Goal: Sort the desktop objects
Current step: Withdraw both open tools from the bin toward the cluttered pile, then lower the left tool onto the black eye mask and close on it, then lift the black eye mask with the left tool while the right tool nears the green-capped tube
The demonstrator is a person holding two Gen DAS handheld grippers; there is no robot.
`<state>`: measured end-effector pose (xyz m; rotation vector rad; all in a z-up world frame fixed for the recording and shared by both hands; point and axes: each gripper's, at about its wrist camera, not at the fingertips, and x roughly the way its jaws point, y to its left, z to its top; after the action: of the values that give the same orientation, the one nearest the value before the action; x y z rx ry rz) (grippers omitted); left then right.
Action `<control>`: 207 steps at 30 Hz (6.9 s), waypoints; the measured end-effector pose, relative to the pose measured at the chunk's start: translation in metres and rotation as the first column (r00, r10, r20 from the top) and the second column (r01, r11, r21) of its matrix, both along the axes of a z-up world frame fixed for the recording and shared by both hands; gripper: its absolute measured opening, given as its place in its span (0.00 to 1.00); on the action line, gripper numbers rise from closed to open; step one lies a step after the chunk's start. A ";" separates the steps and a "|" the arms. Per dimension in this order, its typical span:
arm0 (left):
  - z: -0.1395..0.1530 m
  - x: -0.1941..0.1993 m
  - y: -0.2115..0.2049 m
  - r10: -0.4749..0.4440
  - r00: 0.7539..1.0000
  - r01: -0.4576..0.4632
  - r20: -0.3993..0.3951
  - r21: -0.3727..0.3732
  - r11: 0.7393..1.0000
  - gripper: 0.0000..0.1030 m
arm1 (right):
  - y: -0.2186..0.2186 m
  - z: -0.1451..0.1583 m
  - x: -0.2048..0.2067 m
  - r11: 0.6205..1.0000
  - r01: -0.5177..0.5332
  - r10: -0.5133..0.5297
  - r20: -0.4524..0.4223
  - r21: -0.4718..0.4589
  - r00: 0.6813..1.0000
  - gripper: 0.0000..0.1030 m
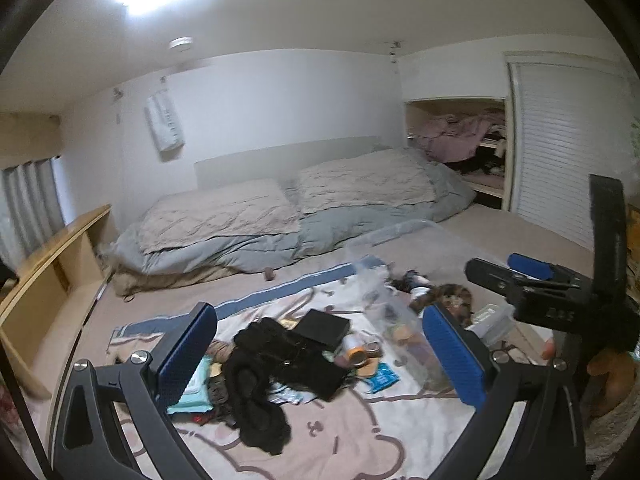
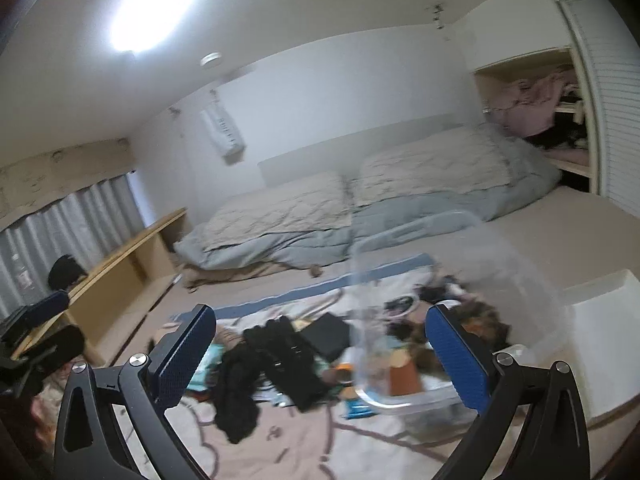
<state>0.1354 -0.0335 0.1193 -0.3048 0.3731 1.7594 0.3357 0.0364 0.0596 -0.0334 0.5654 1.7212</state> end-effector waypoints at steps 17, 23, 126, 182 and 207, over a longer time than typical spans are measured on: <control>-0.014 -0.111 -0.010 0.161 0.983 -0.168 0.084 0.087 0.982 1.00 | 0.036 -0.011 -0.066 0.989 -0.142 0.146 0.112 -0.037 0.983 1.00; -0.026 -0.139 -0.001 0.203 0.975 -0.211 0.094 0.085 0.974 1.00 | 0.050 -0.019 -0.080 0.984 -0.170 0.156 0.229 0.044 0.961 1.00; -0.316 -0.160 0.061 0.423 0.889 -0.285 0.177 -0.509 0.812 0.94 | 0.168 -0.280 -0.117 0.826 -0.269 0.281 -0.053 -0.495 0.958 1.00; -0.293 -0.086 0.027 0.261 0.939 -0.147 0.222 -0.427 0.892 0.94 | 0.043 -0.282 -0.102 0.801 -0.409 0.367 -0.183 -0.437 0.912 1.00; -0.331 -0.089 0.030 0.357 0.932 -0.256 0.063 -0.582 0.772 0.96 | 0.043 -0.283 -0.101 0.815 -0.402 0.358 -0.183 -0.417 0.915 1.00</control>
<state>0.0459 -0.0037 -0.2113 -0.9915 0.7587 1.8915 0.2349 0.0789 -0.2233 -0.4212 1.0810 1.9506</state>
